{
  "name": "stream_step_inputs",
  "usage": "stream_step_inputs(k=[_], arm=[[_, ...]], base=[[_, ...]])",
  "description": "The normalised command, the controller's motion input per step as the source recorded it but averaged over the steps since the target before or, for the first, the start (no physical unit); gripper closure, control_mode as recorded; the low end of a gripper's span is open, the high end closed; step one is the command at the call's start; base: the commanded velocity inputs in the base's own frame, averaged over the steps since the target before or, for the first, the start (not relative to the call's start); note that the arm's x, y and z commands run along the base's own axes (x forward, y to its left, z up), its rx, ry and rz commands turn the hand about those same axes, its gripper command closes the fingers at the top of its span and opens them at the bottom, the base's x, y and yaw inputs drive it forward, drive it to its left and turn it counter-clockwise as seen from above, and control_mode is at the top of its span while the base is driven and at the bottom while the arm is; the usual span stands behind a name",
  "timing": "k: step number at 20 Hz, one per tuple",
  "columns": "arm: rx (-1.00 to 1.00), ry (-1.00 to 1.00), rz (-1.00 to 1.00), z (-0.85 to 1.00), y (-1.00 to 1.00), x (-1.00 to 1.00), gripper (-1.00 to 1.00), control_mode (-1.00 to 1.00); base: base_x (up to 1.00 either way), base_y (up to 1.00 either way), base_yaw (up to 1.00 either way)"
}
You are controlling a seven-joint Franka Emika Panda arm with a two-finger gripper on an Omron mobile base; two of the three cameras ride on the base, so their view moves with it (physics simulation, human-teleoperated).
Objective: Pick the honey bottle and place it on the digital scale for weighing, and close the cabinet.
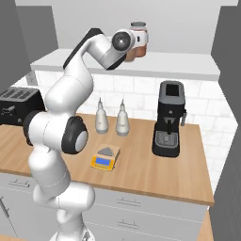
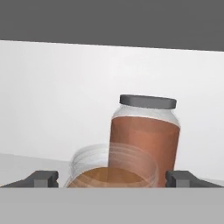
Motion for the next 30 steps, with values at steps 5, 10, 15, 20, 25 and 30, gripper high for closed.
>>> stream_step_inputs(k=[5,10,15,20,25,30], arm=[[0.00,0.00,0.00,0.00,0.00,0.16,1.00,-1.00],[0.00,-0.04,0.02,0.00,0.00,0.23,1.00,-1.00],[0.00,-0.30,0.00,0.09,0.00,-0.59,1.00,-1.00],[0.07,-0.18,0.00,0.00,0.13,-0.24,1.00,-1.00],[0.12,-0.19,0.00,-0.06,0.00,-0.69,1.00,-1.00],[0.13,-0.12,0.00,-0.01,-0.12,-1.00,1.00,-1.00]], base=[[0.00,0.00,0.00],[0.00,0.00,0.00],[0.00,0.00,0.00],[0.00,0.00,0.00],[0.00,0.00,0.00],[0.00,0.00,0.00]])
